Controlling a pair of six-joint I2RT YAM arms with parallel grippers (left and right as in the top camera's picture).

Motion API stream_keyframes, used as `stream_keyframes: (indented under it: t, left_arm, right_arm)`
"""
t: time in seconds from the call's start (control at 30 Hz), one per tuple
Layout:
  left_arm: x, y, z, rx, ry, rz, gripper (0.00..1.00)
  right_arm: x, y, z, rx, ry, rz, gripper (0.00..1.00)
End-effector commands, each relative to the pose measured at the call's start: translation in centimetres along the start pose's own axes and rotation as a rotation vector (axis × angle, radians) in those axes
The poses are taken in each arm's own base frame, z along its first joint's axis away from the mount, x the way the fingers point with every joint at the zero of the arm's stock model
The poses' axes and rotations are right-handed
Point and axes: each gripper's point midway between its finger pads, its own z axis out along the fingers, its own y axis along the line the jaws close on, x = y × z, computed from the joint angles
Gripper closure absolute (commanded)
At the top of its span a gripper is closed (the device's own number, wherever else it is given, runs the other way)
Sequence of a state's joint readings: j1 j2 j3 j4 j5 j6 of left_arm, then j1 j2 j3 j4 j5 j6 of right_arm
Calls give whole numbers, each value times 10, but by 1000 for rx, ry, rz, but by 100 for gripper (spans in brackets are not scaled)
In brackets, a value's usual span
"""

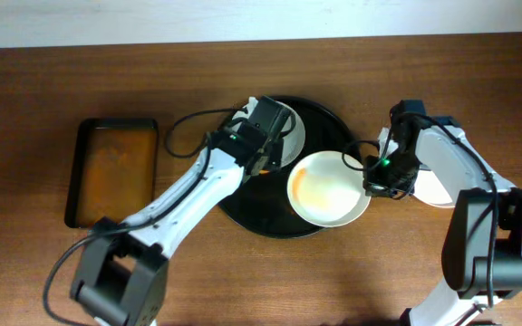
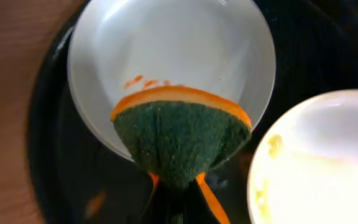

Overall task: Clean dirty plates on tray and stack at the side
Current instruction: 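Carry the plate with the right gripper and stack it on the first plate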

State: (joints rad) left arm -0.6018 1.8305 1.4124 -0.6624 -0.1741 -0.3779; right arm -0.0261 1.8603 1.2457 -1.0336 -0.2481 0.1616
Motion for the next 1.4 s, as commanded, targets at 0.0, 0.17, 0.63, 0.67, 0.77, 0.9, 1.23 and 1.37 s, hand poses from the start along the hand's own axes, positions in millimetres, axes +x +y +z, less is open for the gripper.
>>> stream_keyframes:
  t: [0.0, 0.17, 0.63, 0.67, 0.77, 0.9, 1.23, 1.37]
  left_arm:
    - [-3, 17, -38, -15, -22, -3, 100]
    - [6, 38, -43, -8, 42, -53, 100]
    - [6, 67, -39, 61, 99, -168, 100]
    - [6, 67, -39, 61, 100, -168, 100]
    - [6, 67, -39, 61, 99, -168, 100]
    - [6, 67, -39, 61, 99, -168, 100]
    - [8, 68, -39, 59, 109, -168, 100]
    - [8, 68, -39, 58, 109, -168, 100]
  right_arm:
    - [-19, -7, -51, 118, -150, -23, 96]
    - [-28, -6, -117, 328, -348, -90, 96]
    - [-20, 53, -200, 946, -774, -305, 96]
    - [-20, 55, -200, 944, -776, -309, 96]
    - [-20, 55, -200, 945, -778, -308, 96]
    - [-20, 54, -202, 956, -784, -304, 96]
    - [-26, 39, -190, 804, -771, -140, 96]
    - [-36, 3, -176, 627, -669, 14, 96]
